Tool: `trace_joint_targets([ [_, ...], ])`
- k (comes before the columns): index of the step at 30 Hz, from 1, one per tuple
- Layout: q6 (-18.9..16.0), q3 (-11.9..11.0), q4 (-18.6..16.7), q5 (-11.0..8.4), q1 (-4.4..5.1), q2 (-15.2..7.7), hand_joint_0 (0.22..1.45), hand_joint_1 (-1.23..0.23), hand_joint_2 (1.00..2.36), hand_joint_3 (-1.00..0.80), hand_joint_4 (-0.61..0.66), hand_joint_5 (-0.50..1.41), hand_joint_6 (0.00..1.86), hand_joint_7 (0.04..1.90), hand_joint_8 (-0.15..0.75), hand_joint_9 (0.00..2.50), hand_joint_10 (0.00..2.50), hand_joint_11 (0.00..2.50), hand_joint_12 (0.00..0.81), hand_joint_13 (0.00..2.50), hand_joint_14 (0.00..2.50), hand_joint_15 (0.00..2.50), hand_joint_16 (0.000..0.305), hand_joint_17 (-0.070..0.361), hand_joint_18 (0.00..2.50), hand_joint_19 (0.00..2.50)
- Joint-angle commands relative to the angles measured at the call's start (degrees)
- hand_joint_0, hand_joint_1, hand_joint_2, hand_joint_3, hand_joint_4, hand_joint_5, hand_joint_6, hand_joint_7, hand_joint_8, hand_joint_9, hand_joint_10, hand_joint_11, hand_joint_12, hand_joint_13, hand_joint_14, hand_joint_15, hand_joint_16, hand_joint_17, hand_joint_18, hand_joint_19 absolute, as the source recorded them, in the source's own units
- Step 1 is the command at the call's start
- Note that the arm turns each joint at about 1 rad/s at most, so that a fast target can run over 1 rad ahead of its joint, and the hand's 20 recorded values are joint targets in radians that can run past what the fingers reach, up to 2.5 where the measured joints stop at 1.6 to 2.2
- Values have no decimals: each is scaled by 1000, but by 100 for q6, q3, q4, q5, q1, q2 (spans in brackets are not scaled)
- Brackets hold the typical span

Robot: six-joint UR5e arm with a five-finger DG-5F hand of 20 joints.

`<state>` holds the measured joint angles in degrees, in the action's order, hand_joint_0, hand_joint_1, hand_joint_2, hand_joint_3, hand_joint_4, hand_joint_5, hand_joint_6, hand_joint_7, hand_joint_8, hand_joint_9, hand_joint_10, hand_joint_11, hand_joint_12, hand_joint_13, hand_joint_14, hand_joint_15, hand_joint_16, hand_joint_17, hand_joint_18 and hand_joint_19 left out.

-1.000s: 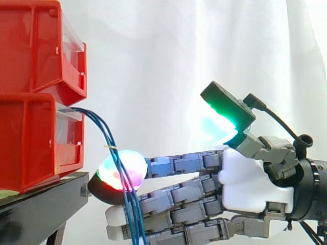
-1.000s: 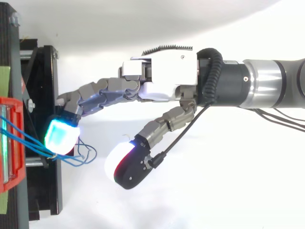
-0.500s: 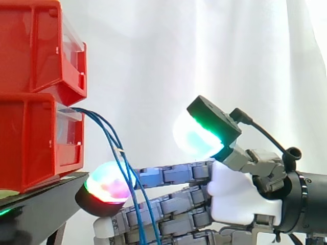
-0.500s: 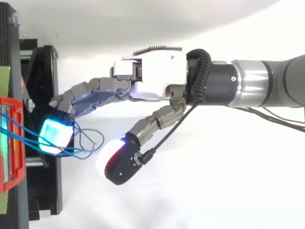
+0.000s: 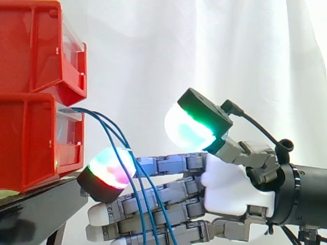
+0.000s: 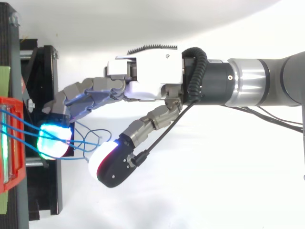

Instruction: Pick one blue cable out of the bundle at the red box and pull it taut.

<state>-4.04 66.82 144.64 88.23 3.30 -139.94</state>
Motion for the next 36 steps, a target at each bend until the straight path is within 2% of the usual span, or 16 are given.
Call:
trace_joint_targets([
  [1, 0, -20, 3, 1, -4, 2, 566, -772, 1002, -460, 332, -124, 503, 951, 305, 516, 5, 200, 350, 275, 6, 136, 51, 115, 180, 236],
  [5, 0, -29, -6, 1, -13, -7, 574, -768, 1003, -449, 332, -121, 503, 972, 307, 529, 6, 221, 347, 287, 5, 143, 51, 114, 203, 247],
  [8, 0, -29, 3, 1, -22, -7, 584, -765, 1006, -420, 272, -104, 502, 1121, 309, 545, 6, 239, 344, 310, 6, 162, 50, 113, 223, 260],
  [9, 0, -29, 12, 1, -22, 2, 594, -765, 1008, -386, 212, -97, 501, 1218, 312, 558, 6, 249, 344, 318, 6, 159, 49, 111, 239, 260],
  [11, 0, -29, 29, 1, -22, 2, 609, -767, 1010, -340, 165, -96, 519, 1284, 315, 571, 7, 270, 344, 322, 6, 163, 49, 111, 245, 264],
  [19, 0, -73, 29, 1, -31, 2, 614, -769, 1012, -301, 165, -140, 704, 1032, 313, 575, 7, 297, 345, 340, 6, 166, 49, 111, 273, 267],
  [22, 0, -64, 29, 1, -40, -7, 611, -774, 1011, -330, 167, -146, 738, 998, 314, 580, 7, 287, 347, 343, 6, 169, 49, 111, 275, 270],
  [23, 0, -73, 29, 1, -40, 2, 589, -775, 1007, -392, 177, -146, 744, 973, 315, 582, 7, 292, 348, 345, 6, 170, 49, 111, 277, 269],
  [25, 0, -73, 29, 1, -40, 2, 571, -763, 1004, -444, 196, -133, 703, 1006, 315, 584, 7, 268, 348, 345, 6, 171, 50, 112, 278, 264],
  [29, 0, -73, 29, 1, -40, 2, 538, -694, 1001, -479, 223, -91, 572, 1194, 316, 608, 5, 232, 352, 348, 6, 172, 51, 115, 279, 272],
  [32, 0, -73, 29, 1, -57, 2, 558, -664, 1005, -428, 203, -78, 535, 1274, 316, 627, 6, 240, 347, 360, 6, 171, 50, 113, 274, 279],
  [36, 0, -73, 47, 19, -84, 2, 594, -615, 1010, -358, 204, -72, 530, 1290, 314, 653, 6, 241, 339, 369, 6, 174, 49, 110, 278, 286],
])
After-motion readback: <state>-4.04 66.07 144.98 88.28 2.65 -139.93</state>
